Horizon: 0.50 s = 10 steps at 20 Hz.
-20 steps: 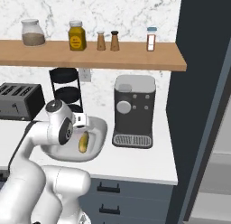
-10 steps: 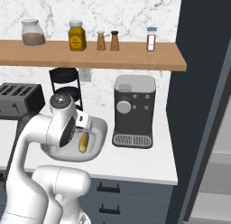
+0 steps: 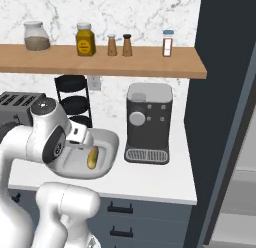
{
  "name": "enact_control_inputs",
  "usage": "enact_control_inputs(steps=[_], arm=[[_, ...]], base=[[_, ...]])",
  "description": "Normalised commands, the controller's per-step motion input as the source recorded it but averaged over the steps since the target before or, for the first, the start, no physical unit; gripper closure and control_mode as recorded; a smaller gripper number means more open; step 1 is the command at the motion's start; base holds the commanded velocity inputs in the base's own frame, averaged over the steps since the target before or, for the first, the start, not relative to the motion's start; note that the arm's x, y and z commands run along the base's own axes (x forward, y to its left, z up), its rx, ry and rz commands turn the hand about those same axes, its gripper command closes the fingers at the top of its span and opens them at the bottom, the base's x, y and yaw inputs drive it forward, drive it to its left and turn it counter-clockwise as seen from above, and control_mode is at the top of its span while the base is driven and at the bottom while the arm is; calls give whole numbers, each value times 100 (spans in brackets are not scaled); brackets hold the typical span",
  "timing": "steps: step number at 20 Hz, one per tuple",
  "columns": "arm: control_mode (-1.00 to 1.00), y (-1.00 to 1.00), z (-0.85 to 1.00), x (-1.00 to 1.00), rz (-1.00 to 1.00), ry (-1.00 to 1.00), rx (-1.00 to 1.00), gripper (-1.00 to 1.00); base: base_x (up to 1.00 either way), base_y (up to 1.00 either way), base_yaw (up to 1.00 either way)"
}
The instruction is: Place one cucumber and one chicken drumstick in each tupperware on the nearby counter, to pack two identical lunches.
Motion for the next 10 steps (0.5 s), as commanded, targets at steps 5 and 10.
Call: enact_control_inputs(steps=[5,10], arm=[[-100,15,4,-27,-1,0,-19,-100],[100,-16,-4,-41,0,0,-1,-100]], base=[[0,0,0],[-40,-27,0]])
